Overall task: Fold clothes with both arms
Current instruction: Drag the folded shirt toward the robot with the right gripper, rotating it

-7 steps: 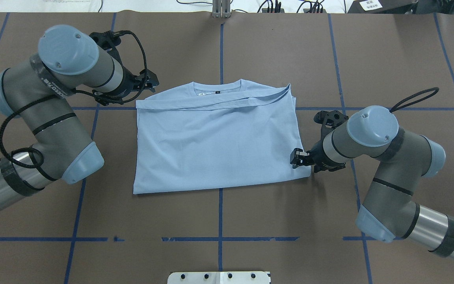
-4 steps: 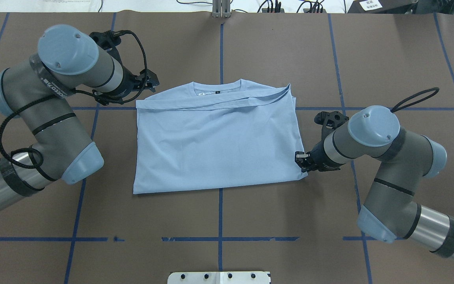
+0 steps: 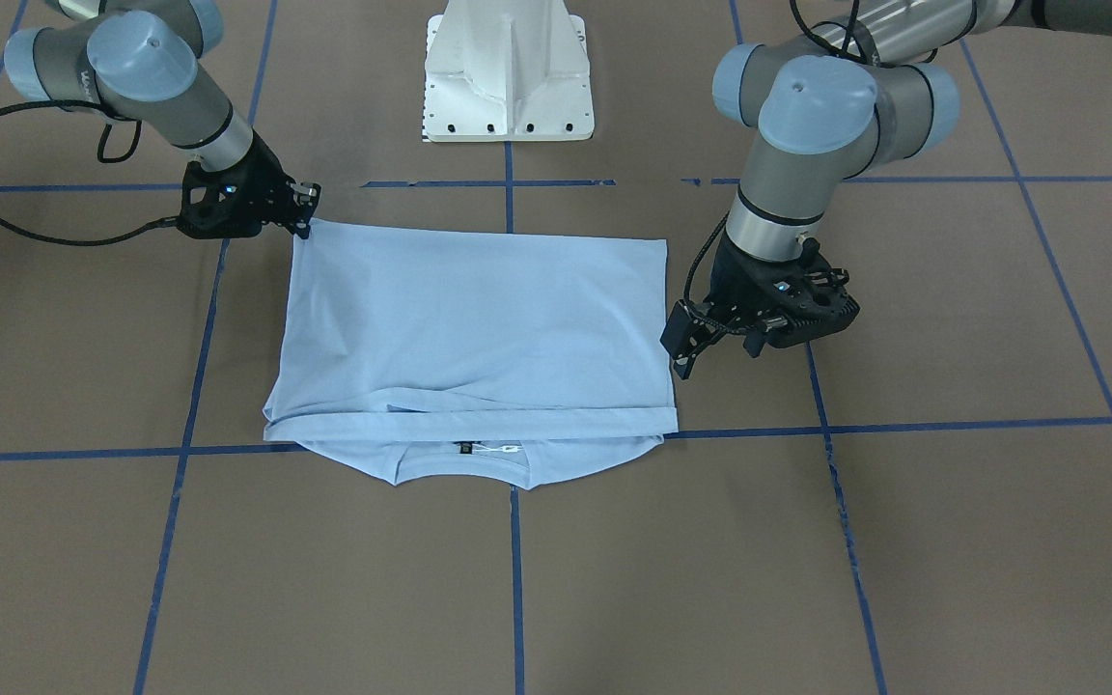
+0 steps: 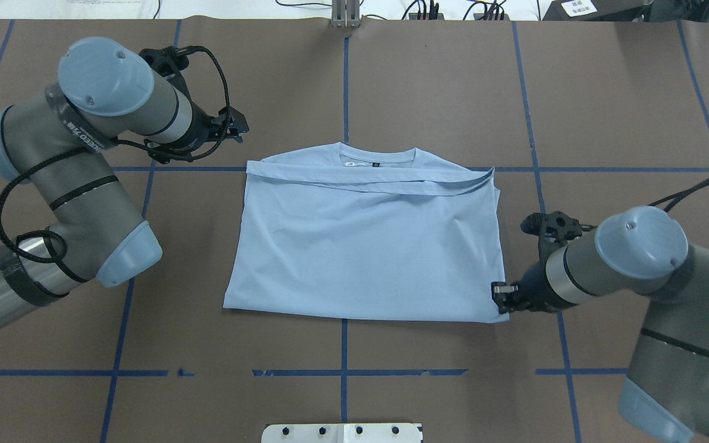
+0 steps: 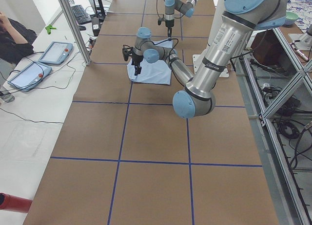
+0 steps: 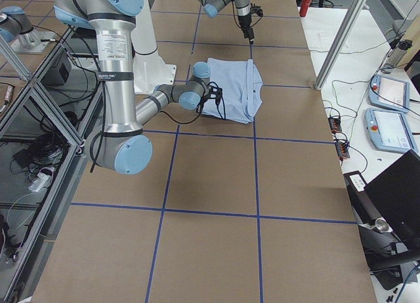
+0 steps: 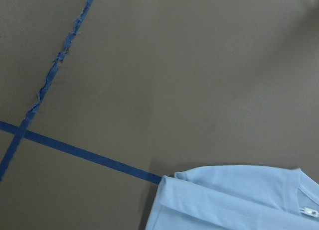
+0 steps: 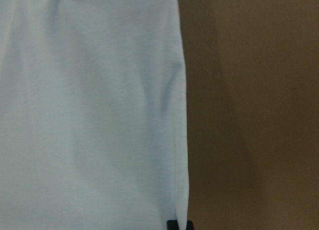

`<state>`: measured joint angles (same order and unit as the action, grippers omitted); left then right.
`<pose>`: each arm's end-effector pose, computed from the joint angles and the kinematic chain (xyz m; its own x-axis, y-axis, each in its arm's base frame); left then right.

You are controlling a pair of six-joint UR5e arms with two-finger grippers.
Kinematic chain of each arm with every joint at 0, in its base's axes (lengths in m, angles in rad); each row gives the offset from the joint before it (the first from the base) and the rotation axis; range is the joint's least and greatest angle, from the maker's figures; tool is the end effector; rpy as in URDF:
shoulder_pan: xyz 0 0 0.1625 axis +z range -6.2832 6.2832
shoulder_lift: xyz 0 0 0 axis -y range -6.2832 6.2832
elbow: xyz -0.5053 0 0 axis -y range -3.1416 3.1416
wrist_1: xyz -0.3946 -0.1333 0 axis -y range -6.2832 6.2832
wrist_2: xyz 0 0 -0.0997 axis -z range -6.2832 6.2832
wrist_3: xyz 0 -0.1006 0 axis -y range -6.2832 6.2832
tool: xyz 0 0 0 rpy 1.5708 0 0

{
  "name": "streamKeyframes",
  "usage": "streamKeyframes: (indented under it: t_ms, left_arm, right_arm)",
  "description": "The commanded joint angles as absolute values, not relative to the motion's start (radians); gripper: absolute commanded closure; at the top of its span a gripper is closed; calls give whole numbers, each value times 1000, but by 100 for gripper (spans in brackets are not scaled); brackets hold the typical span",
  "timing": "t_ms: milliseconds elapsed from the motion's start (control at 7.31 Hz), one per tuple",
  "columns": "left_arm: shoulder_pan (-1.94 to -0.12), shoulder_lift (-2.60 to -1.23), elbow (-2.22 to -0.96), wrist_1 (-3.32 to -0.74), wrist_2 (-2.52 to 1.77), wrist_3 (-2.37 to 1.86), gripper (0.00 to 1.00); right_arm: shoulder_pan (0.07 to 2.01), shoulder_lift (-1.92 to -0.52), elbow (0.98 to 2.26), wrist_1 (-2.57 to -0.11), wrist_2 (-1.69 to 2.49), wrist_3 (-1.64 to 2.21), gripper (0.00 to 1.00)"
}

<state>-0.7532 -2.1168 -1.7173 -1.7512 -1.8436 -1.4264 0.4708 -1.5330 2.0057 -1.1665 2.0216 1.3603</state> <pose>0.4412 -0.5593 0.3283 0.5370 -0.3135 -0.7831 0.4353 0.8982 -0.0611 -0.4084 -0.3083 0.4690 0.5802 0.0843 0.8101 0.0117 0.9937 -0.1118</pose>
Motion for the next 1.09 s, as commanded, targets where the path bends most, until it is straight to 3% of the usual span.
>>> streamKeyframes:
  t_ms: [0,274,547,958]
  left_arm:
    - [-753,-2117,-1720,-1750,-1842,-1427,1]
    - [-753,-2118,-1723,-1750,-1842,-1433,1]
    - [-753,-2117,-1730,-1750,-1845,-1431,1]
    - [-717,-2062,-1800,-1753,-1928,-1503,1]
  right_arm:
    - [292,-1644,2132,-1166,2017,1403,100]
    - [140,-1678,2175,-1164,2017,1486,100]
    - [123,-1692,2195,-1158,2017,1494,0]
    - [343,-1628,2198,-1146,2014,1494,0]
